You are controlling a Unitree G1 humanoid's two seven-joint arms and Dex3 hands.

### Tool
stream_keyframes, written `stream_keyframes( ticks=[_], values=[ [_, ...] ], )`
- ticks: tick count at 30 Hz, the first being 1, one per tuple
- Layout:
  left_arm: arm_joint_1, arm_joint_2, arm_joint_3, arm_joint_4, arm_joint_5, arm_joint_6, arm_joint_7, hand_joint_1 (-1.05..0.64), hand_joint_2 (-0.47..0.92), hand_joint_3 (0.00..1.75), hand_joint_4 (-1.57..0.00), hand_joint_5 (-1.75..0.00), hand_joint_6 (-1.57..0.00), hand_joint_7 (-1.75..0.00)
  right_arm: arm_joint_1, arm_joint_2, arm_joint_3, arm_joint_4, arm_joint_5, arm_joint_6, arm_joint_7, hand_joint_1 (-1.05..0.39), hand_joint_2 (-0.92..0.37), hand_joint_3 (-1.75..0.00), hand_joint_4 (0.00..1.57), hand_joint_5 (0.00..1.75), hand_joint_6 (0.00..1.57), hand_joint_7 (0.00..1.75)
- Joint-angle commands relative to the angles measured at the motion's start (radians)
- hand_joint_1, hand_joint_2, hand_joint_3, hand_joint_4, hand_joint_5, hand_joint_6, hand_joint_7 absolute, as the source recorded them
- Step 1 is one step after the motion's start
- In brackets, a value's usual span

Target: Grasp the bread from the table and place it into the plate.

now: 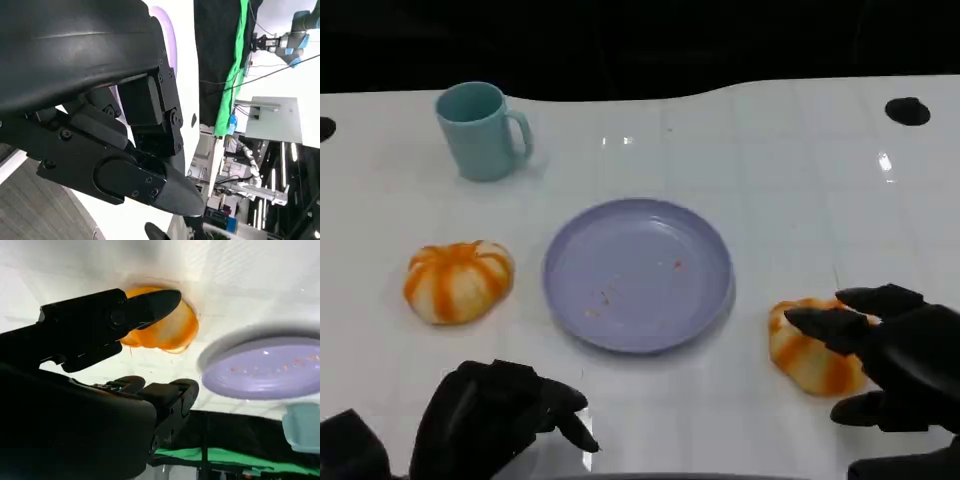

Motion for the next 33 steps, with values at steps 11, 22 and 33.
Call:
stream_keyframes(
  ticks=[11,22,33],
  values=[
    [0.012,-0.002,-0.003,-0.012,0.005,-0.002,0.019,-0.98,0.86,0.00,-1.23,-0.88,-1.57,0.00,-0.176,0.009,0.164,0.290,-0.076,0.113,-0.095,-0.53,-0.92,-0.10,0.25,0.19,0.38,0.02],
    [0.014,-0.004,-0.007,-0.011,0.000,-0.008,0.013,-0.97,0.86,0.00,-1.24,-0.87,-1.56,0.00,-0.262,0.026,0.237,0.383,-0.076,0.159,-0.157,-0.48,-0.92,-0.10,0.30,0.18,0.39,0.01],
    [0.023,-0.003,-0.013,-0.034,0.005,0.002,0.024,-0.98,0.87,0.00,-1.24,-0.86,-1.57,0.00,-0.316,0.028,0.267,0.361,-0.051,0.226,-0.036,-0.45,-0.92,-0.07,0.56,0.24,0.59,0.09]
  ],
)
